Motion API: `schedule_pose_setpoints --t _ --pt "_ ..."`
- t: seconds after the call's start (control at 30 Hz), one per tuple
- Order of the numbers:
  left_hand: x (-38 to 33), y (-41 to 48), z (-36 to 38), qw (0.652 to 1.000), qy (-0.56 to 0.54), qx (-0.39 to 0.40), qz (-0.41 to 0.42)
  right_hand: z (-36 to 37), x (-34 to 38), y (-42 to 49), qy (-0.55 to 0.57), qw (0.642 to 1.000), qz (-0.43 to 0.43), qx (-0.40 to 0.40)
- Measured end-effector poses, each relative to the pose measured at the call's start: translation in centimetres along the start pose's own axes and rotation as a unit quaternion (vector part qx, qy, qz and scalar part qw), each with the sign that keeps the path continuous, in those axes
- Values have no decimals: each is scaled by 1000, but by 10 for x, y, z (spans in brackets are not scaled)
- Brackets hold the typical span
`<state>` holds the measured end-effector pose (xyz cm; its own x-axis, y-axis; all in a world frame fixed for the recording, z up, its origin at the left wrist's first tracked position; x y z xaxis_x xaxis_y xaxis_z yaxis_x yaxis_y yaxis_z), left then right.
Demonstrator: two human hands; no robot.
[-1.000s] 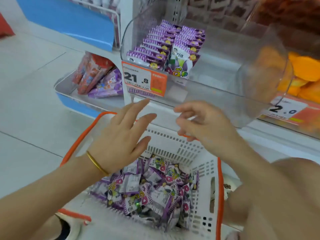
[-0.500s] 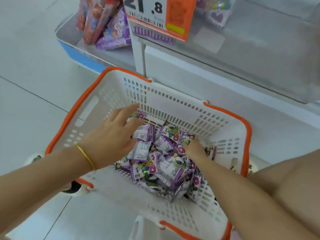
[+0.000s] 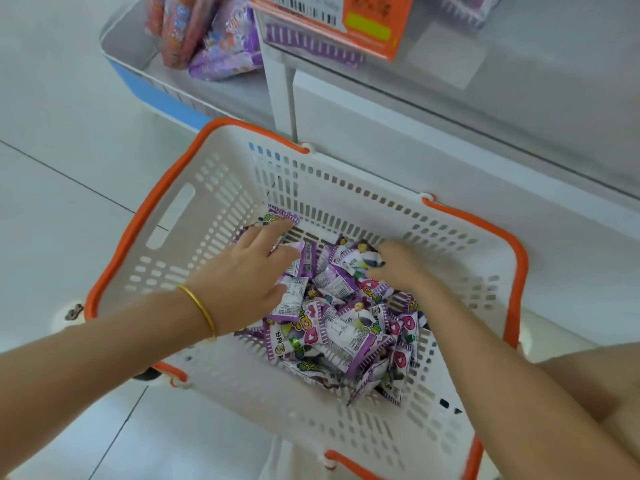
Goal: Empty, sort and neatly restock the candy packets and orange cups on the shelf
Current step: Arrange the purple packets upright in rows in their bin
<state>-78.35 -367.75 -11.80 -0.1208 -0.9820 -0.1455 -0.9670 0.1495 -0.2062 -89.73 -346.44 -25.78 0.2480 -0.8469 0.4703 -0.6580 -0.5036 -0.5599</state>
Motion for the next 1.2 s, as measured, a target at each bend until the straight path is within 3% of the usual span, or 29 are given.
schedule_pose_setpoints --t 0.1,0.37,0.5,0.6,0.7,0.77,0.9,1.0,1.1,1.2 --pt "-1 -5 1 1000 2 8 0 28 13 16 -32 998 -42 39" --pt "6 -9 2 999 -28 33 -29 55 -9 19 13 999 43 -12" --pt "3 -6 1 998 -35 39 -45 57 -12 19 174 982 66 -34" --pt "-1 -6 -2 998 -35 39 -41 60 -22 15 169 982 80 -17" --pt "-3 -5 -2 997 -35 48 -41 60 -37 4 202 968 115 -95" --pt "-4 -5 -2 998 -33 50 -38 68 -52 2 173 969 145 -101" --pt "-6 -5 -5 998 -27 44 -31 71 -52 0 260 939 180 -132" --pt "-8 -3 -4 997 -38 57 -38 71 -47 -2 248 943 175 -138" --pt "-12 -1 -7 996 -27 77 -43 62 -32 -11 155 968 154 -121" --pt "-16 -3 -12 995 -40 78 -42 31 -5 -27 109 977 92 -158"
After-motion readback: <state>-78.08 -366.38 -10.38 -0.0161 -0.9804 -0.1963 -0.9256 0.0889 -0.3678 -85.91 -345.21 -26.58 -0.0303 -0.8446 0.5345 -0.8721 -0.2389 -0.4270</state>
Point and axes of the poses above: each hand's wrist, its own y-axis towards the middle knuckle, its own z-axis out of the palm, x = y × z, the point moved 4 cm from there along y, towards the middle knuckle, and after that the axes turned 9 degrees about -z, right-handed, at the moved point
